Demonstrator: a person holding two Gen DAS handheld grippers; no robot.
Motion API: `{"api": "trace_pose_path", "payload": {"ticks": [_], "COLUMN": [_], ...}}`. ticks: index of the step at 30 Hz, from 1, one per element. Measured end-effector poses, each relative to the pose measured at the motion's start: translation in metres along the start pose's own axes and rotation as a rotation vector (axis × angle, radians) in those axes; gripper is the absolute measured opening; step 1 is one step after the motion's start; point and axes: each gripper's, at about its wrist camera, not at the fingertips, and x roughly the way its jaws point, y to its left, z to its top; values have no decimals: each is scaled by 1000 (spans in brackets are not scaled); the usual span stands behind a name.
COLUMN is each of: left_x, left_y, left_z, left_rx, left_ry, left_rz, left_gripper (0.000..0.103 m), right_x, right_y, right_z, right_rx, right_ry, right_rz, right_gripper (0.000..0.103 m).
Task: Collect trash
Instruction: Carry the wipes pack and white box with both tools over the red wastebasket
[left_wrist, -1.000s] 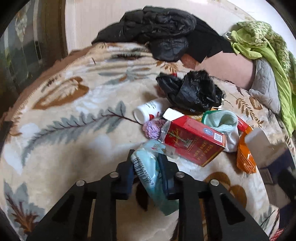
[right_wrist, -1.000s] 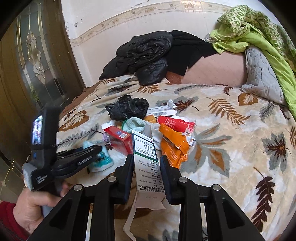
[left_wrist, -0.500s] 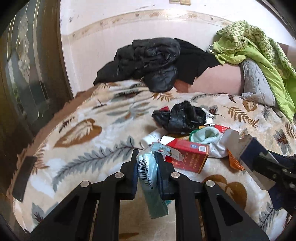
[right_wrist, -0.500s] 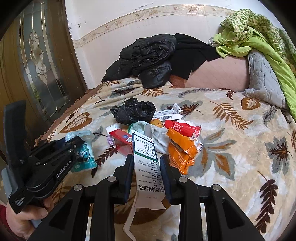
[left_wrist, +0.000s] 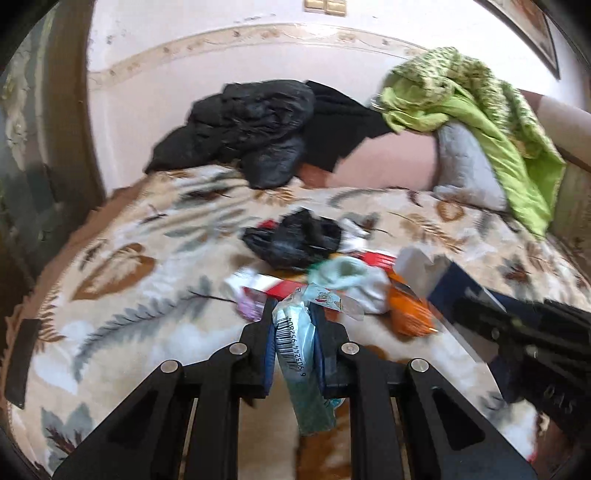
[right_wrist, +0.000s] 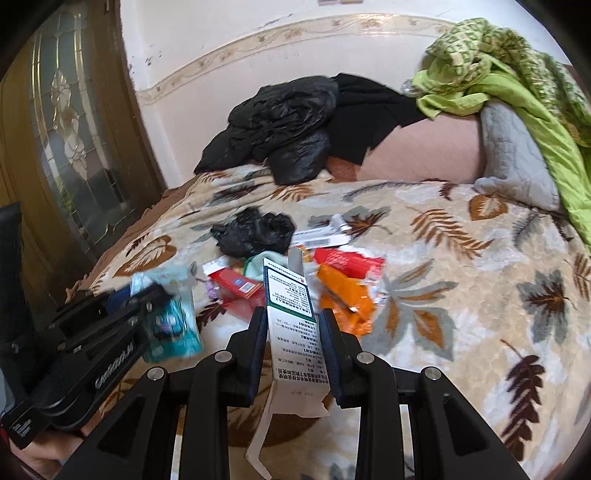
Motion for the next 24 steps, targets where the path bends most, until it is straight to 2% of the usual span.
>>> {"api": "trace_pose_path", "payload": {"ticks": [7,17,24], "left_x": [-28,-77,-107], "left_y": [-49,-158,-225], "left_z": [-7,-25,-42], "left_rx": [96,283,413], "left_ry": [-15,-36,-51], "left_rz": [-73,-228,-307], "left_gripper": [16,16,16], "right_x": [-67,-186,-238], "right_y": [-37,-102,-129], "right_z": [-25,-62,-91], "right_rx": [139,301,355], "right_ry": [-32,-120,-150], "right_rz": [8,-82,-140], "right_gripper": [31,31,31]}}
